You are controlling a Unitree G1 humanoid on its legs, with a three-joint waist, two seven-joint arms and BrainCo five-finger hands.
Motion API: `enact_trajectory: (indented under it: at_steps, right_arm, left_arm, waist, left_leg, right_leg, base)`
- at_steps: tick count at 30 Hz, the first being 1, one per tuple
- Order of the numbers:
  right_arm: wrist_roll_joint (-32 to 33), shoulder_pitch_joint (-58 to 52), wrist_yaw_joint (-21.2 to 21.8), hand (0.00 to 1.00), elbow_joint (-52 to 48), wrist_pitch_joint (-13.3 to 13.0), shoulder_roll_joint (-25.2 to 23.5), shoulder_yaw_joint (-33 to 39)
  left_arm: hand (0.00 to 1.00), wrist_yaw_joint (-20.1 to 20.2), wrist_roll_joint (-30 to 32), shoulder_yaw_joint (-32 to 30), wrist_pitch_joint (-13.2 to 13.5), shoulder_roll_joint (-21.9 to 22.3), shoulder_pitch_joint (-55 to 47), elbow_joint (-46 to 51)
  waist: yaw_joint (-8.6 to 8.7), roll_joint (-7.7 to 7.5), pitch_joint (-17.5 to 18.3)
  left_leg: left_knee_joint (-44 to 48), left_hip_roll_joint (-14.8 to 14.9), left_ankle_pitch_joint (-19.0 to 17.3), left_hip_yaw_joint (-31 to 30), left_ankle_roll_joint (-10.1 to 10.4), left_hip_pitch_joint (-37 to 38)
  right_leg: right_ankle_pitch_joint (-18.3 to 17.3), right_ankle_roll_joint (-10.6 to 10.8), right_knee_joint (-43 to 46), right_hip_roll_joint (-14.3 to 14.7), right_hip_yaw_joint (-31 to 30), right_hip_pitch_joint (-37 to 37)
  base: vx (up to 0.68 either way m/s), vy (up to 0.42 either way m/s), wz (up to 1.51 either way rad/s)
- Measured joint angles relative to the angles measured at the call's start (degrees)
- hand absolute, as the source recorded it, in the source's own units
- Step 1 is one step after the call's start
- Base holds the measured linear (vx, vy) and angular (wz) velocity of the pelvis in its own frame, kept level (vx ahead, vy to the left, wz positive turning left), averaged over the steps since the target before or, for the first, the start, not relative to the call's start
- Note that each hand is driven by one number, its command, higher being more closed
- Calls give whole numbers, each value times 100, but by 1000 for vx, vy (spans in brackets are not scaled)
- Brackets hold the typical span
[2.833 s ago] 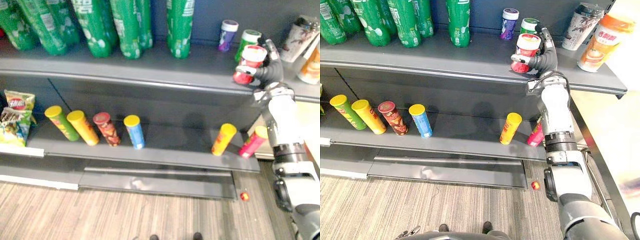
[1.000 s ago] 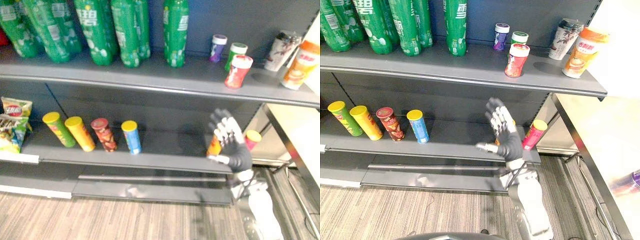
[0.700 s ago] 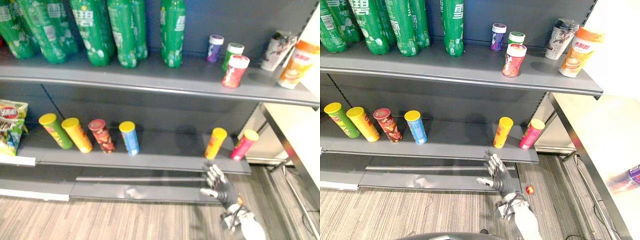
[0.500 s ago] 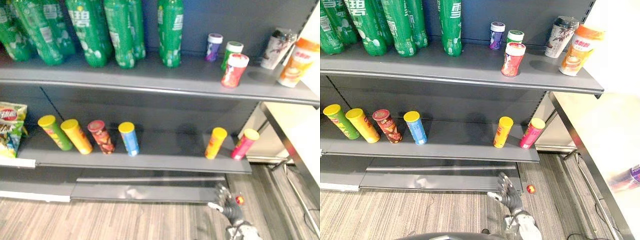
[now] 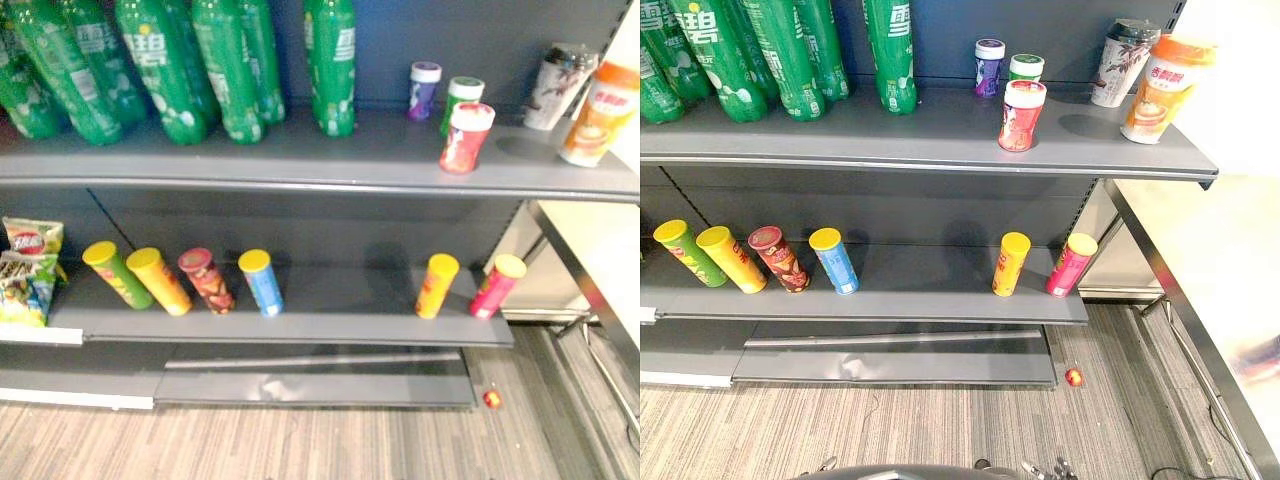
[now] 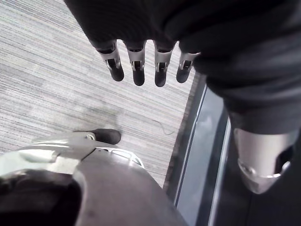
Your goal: Put the gum and the chips on the shelf.
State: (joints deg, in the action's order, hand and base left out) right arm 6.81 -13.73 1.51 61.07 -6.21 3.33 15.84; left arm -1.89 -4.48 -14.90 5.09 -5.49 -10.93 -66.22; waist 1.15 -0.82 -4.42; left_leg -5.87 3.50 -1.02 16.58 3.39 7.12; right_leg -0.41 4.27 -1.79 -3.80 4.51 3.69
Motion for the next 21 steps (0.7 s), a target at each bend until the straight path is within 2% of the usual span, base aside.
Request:
enact_trajectory:
  at_steps: [5, 21]
  right_arm:
    - [4, 5, -109, 0, 199, 83, -45, 283]
    - [92, 257, -104, 0, 545, 96, -104, 844]
  left_arm:
    - [0, 33, -143, 4, 98, -13, 27, -139]
    - [0, 182, -216, 116, 106, -57, 108, -222]
  waist:
    - [11, -14, -14]
    - [15, -38, -195]
  left_leg:
    - [-1, -12, 2, -100, -5, -14]
    - [3, -24, 5, -273, -38, 21]
  right_leg:
    - [-36, 13, -8, -17, 99, 28]
    - [-105, 12, -26, -36, 294, 160]
  base:
    - [-17, -3, 10]
    - [29, -1, 6]
